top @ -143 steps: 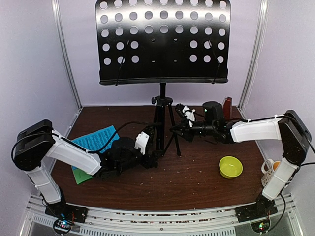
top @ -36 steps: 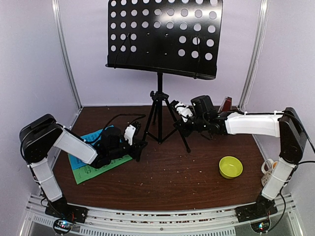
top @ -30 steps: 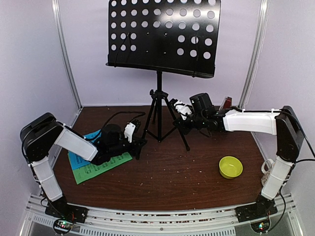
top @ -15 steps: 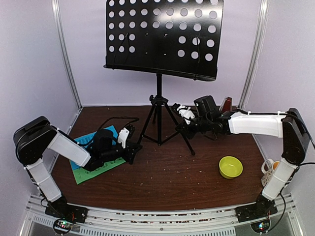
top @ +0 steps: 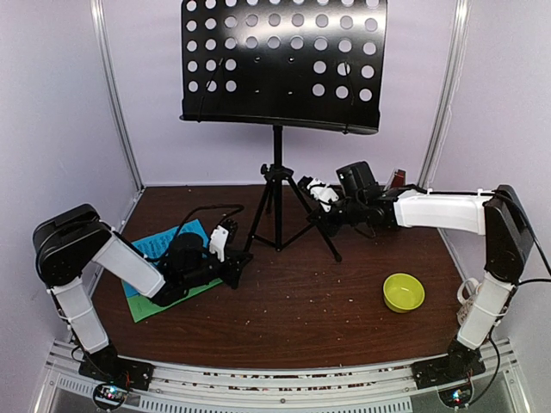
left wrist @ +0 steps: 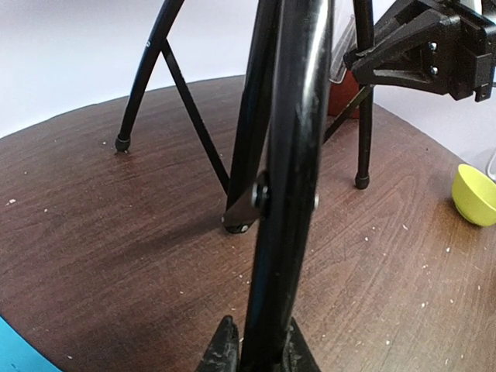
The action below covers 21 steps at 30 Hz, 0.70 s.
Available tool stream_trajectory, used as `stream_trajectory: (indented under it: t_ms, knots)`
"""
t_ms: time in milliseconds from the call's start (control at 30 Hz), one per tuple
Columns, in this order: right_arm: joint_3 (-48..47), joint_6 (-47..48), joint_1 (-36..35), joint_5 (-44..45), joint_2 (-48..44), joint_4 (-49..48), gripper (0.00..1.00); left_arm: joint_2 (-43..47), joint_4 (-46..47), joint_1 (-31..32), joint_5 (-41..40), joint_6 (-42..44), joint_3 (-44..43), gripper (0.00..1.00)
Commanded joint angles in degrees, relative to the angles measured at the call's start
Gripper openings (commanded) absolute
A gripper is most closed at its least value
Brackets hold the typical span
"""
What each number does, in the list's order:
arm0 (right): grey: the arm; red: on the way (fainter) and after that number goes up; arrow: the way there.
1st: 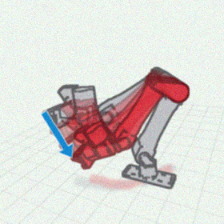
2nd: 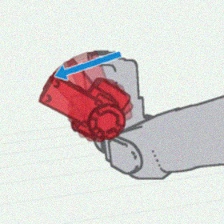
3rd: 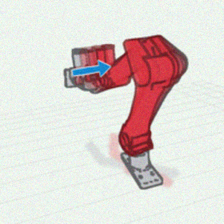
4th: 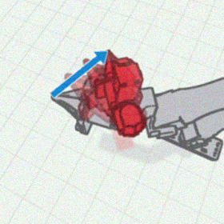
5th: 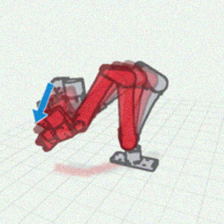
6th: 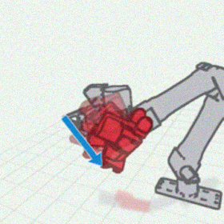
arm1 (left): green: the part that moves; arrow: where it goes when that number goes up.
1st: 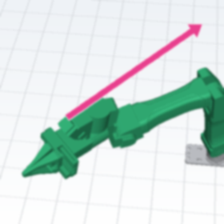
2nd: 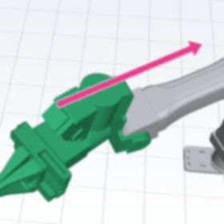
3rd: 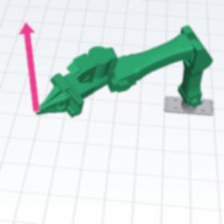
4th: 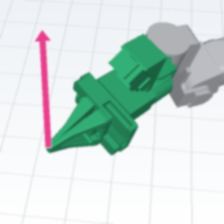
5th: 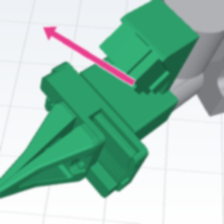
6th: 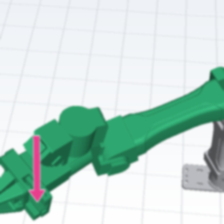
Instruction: Set up the instrument practice props
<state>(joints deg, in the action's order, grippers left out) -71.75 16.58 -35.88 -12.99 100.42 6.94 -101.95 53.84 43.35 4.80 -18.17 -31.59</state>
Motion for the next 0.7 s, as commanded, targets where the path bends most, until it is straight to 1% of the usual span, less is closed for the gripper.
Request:
stream_trajectory:
  t_ms: [0, 100, 267, 433, 600, 633, 667]
  knots:
    - [-0.62, -2.11, 4.63, 8.82, 2.15, -2.66, 0.0, -3.58, -7.19, 3.79, -7.65, -13.38, 2.13, 0.0]
    - [-0.95, -1.81, 4.68, 6.58, 3.34, -5.56, 0.0, -5.09, -6.87, 7.42, -12.53, -15.32, 0.61, 0.0]
    - [-3.02, -1.89, 4.68, 4.73, 5.88, -6.89, 0.0, -6.87, -6.54, 10.65, -17.02, -18.77, -1.21, 0.0]
    - [-4.13, -1.47, 4.76, 4.84, 7.65, -7.57, 0.0, -7.75, -8.76, 13.56, -19.14, -19.29, -3.58, 0.0]
    - [-2.98, -1.78, 4.85, 4.58, 7.5, -8.39, 0.0, -8.7, -10.52, 14.39, -20.04, -19.99, -5.34, 0.0]
    - [-2.7, -1.95, 4.85, 4.54, 7.32, -8.32, 0.02, -8.89, -10.32, 14.39, -20.0, -20.11, -5.51, 0.0]
    - [-2.39, -2.08, 4.85, 4.63, 7.02, -8.19, 0.06, -9.06, -10.42, 14.39, -19.87, -20.14, -5.68, 0.0]
